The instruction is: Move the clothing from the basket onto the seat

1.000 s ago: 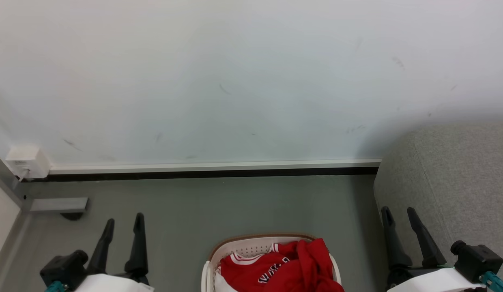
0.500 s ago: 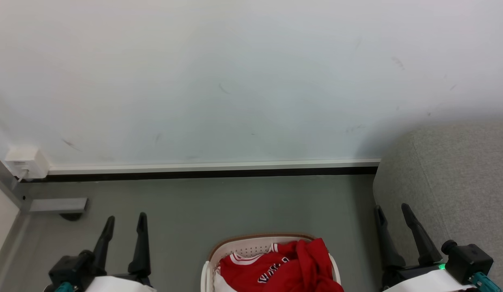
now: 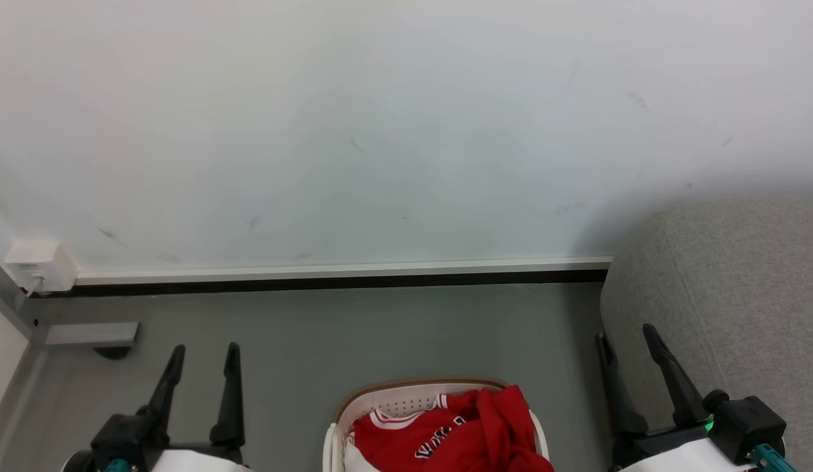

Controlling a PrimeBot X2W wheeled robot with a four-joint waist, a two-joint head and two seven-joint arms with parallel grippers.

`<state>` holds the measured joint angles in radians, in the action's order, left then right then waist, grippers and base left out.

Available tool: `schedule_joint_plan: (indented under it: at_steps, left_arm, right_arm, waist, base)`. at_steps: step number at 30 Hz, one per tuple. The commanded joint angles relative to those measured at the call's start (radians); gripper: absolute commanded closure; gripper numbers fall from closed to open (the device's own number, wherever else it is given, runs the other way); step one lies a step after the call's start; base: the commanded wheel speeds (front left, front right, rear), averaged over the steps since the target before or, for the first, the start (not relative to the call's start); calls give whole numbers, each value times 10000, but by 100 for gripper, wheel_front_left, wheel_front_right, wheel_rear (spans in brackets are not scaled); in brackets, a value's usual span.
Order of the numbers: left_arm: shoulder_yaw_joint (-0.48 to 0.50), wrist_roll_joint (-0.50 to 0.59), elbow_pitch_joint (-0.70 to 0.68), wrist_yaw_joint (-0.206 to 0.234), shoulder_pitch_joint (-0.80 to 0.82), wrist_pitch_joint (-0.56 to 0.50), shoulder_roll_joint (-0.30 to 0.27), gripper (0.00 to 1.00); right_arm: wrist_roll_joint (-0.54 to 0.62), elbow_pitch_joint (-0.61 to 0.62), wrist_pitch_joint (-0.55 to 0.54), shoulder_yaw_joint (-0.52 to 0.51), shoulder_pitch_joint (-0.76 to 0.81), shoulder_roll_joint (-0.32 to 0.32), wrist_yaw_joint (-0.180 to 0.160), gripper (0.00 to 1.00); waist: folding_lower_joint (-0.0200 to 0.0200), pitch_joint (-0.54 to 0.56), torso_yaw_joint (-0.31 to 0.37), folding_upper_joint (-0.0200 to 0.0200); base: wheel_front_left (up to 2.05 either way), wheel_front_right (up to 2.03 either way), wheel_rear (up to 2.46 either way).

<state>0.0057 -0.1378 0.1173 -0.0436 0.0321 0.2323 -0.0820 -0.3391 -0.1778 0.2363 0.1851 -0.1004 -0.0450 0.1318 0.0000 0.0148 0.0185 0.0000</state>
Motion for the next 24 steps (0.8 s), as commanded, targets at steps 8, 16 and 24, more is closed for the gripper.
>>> schedule_joint_plan:
  at_steps: [8,16,24]
  left_arm:
    - [77,663,-88,-43,-98,230,2,0]
    - [126,1161,-68,-94,-116,325,52,0]
    - [224,1085,-6,-165,-80,325,108,0]
  right_arm:
    - [483,-25,191,44,-107,-86,-19,0]
    - [834,21,296,89,-157,-87,-21,0]
    - [704,40,285,71,-153,-84,-21,0]
  waist:
    - [0,18,11,0]
    - [0,32,24,0]
    - [0,29,27,0]
  base:
    - [0,0,0]
    - [0,0,0]
    - [0,0,0]
